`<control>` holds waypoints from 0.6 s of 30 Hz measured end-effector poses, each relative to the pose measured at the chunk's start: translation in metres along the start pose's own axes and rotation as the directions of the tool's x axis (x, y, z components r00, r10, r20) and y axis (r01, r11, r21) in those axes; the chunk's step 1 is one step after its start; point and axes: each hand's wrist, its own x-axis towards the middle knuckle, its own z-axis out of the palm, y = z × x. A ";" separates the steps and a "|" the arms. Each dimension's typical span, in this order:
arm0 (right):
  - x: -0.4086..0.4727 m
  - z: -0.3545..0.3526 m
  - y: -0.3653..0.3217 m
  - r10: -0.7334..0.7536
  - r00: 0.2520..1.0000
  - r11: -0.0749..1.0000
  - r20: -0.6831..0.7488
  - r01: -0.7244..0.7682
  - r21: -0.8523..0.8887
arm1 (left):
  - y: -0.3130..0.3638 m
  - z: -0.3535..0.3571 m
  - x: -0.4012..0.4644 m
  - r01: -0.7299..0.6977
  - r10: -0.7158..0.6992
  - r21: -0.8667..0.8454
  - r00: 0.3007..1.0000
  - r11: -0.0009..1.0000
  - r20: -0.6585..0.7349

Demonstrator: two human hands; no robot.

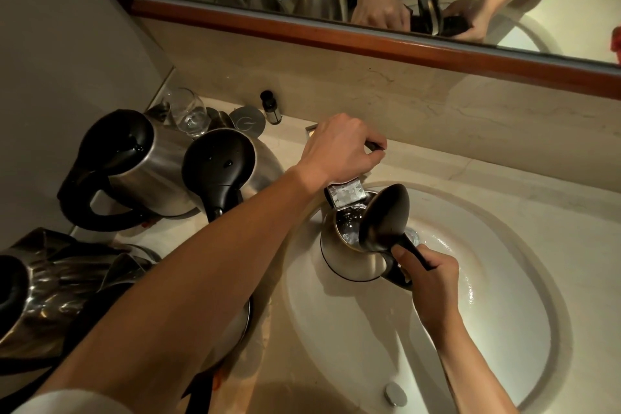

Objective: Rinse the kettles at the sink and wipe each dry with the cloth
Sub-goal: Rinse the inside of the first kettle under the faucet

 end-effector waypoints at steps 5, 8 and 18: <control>0.001 0.000 0.000 -0.026 1.000 1.000 -0.006 0.026 -0.017 | 0.000 0.000 0.000 -0.007 0.008 0.007 1.000 1.000 -0.006; 0.002 0.000 0.003 -0.050 0.999 0.997 -0.016 0.049 -0.055 | 0.000 0.000 0.000 -0.009 0.009 0.004 1.000 1.000 -0.011; 0.003 0.000 0.007 -0.062 0.998 0.996 -0.013 0.061 -0.060 | 0.001 -0.002 -0.002 -0.005 0.005 -0.004 1.000 1.000 -0.011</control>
